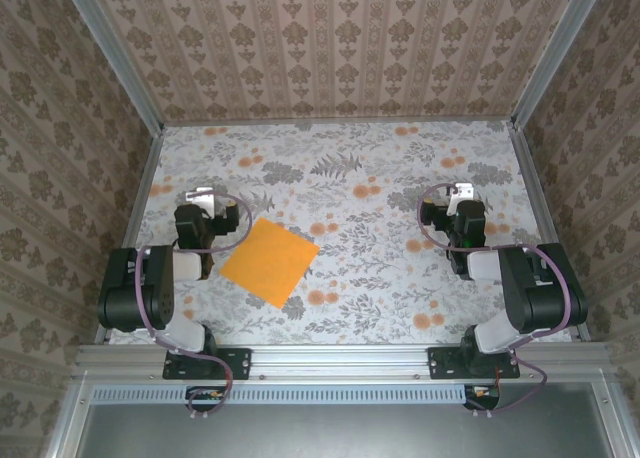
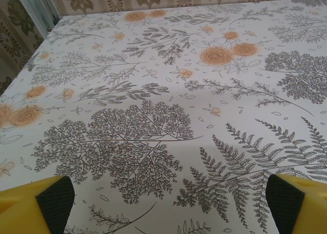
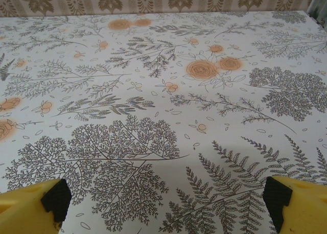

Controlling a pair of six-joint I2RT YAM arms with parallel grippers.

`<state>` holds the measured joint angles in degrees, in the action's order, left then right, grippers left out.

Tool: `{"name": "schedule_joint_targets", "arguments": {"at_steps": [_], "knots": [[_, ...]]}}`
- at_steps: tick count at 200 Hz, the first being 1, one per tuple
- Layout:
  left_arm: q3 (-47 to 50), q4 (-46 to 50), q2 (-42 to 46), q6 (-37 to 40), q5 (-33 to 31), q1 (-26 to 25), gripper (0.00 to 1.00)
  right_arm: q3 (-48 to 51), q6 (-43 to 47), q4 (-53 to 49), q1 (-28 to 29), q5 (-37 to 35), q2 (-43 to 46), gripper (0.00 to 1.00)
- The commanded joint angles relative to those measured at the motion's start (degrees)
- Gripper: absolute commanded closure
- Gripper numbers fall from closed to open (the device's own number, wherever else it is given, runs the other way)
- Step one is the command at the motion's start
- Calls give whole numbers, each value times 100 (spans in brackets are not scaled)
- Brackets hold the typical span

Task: Fold a paper plane with a square sheet of paper (fold left side to right side)
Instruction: Move the square sheet of paper to the center of the table.

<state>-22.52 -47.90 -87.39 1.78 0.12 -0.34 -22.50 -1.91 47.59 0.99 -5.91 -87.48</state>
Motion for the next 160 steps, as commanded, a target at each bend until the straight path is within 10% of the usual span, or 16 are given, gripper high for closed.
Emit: {"name": "schedule_joint_targets", "arguments": {"at_steps": [1,83,160], "knots": [[-67,513,748,14,-219,1,0,-169,-165,-243,-2,-225,295,0],[-2701,6756,2605,-1479,-165,-557,0,-1209,-1712,-3819,56,-151,2676,0],[-3167,8882,1686,-2145,46,-2898,22,-1789,-2130,-4823,413,336,2847,0]]}}
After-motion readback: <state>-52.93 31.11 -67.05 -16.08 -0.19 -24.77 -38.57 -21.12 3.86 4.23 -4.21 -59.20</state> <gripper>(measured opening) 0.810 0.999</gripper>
